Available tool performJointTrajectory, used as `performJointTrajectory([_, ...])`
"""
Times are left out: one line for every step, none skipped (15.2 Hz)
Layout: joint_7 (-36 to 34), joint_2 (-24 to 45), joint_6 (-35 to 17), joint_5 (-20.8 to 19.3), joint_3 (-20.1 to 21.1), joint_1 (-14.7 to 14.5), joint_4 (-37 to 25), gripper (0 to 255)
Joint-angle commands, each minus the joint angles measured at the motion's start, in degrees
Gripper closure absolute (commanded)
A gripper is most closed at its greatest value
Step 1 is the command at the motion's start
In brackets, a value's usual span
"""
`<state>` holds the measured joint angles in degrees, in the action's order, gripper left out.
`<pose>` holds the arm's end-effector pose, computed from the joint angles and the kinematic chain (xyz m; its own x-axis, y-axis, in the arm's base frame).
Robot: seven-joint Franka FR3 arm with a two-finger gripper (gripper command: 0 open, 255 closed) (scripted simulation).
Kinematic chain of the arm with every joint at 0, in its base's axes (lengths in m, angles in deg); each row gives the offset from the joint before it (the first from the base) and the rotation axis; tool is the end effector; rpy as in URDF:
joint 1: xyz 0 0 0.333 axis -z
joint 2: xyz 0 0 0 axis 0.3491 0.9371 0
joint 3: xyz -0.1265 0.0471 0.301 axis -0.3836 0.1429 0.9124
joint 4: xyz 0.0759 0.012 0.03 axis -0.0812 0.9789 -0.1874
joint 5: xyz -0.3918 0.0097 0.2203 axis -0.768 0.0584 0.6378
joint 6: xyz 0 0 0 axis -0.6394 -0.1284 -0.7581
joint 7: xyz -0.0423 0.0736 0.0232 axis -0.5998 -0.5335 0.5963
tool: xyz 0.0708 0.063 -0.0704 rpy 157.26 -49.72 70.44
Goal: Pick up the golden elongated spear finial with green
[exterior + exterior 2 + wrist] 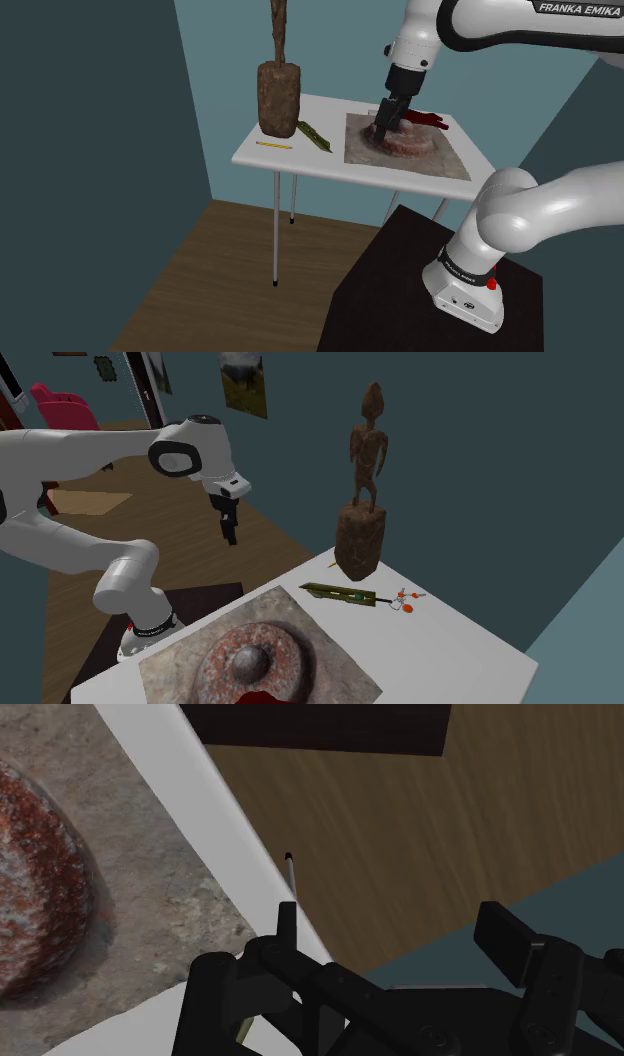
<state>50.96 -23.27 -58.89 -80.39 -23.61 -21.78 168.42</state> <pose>0.3481 0.0448 0.5582 0.9992 0.0300 0.0252 0.0313 -0.9981 -0.0532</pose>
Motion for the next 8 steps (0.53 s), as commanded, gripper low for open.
performJointTrajectory([0.0, 0.0, 0.0, 0.0, 0.0, 0.0, 0.0, 0])
performJointTrajectory([0.1, 2.0, -1.6, -0.3, -0.2, 0.4, -0.4, 0])
performJointTrajectory([0.2, 4.1, -3.1, -0.5, -0.4, 0.8, -1.0, 0])
performJointTrajectory([0.3, 6.2, -4.6, -0.7, -0.6, 1.2, -1.6, 0])
performJointTrajectory([0.4, 8.3, -6.0, -1.0, -0.9, 1.5, -2.2, 0])
performJointTrajectory([0.5, 10.4, -7.3, -1.2, -1.1, 1.9, -3.0, 0])
performJointTrajectory([0.5, 12.6, -8.7, -1.4, -1.3, 2.2, -3.8, 0])
performJointTrajectory([0.6, 14.7, -9.9, -1.6, -1.5, 2.6, -4.7, 0])
